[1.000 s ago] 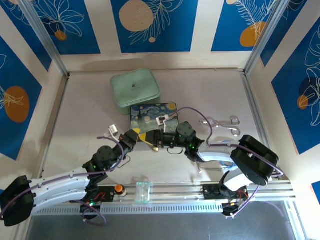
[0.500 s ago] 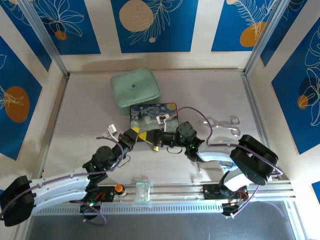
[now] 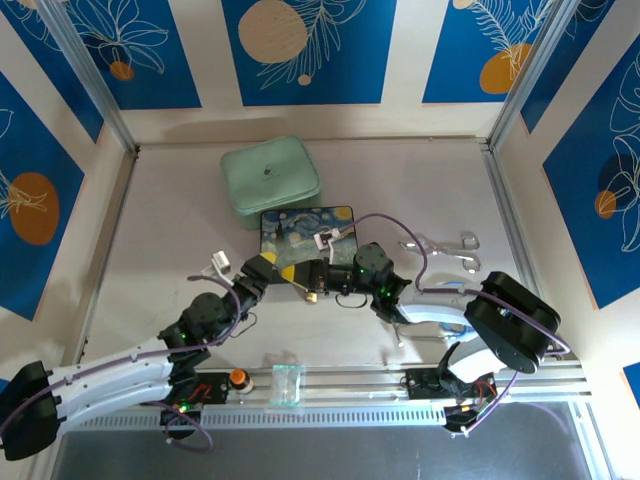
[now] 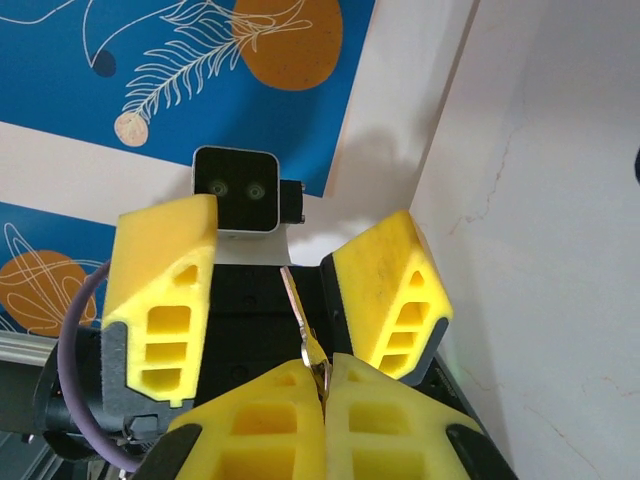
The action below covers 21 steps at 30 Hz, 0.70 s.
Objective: Unlock the padlock with the key
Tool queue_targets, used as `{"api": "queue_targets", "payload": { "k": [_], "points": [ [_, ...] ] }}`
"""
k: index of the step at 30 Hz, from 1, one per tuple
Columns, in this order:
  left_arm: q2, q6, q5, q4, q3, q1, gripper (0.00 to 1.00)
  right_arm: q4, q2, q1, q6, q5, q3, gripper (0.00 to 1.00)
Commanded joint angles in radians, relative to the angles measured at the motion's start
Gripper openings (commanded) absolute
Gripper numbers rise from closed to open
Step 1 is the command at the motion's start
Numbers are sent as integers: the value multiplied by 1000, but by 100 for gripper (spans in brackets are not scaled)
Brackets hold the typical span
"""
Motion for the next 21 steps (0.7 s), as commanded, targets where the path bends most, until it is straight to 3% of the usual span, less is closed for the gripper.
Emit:
{"api": "queue_targets", "payload": {
  "k": [1, 4, 6, 10, 13, 17, 21],
  "points": [
    [-30, 68, -17, -193, 82, 3, 60, -90, -39, -15, -22, -13, -3, 0],
    [-34, 196, -25, -466, 189, 4, 67, -213, -88, -39, -26, -1, -24, 0],
    [4, 302, -12, -597, 250, 6, 79, -329, -137, -60, -32, 15, -46, 0],
    [100, 449, 93, -605, 274, 7, 97, -660, -239, -101, -102, 50, -43, 0],
    [148, 540, 185, -572, 278, 7, 99, -800, -322, -136, -155, 60, -64, 0],
    [279, 687, 229, -725, 389, 7, 99, -898, -392, -223, -192, -5, -114, 0],
    [411, 756, 291, -636, 391, 16, 99, -1010, -416, -267, -272, -36, -101, 0]
  ]
}}
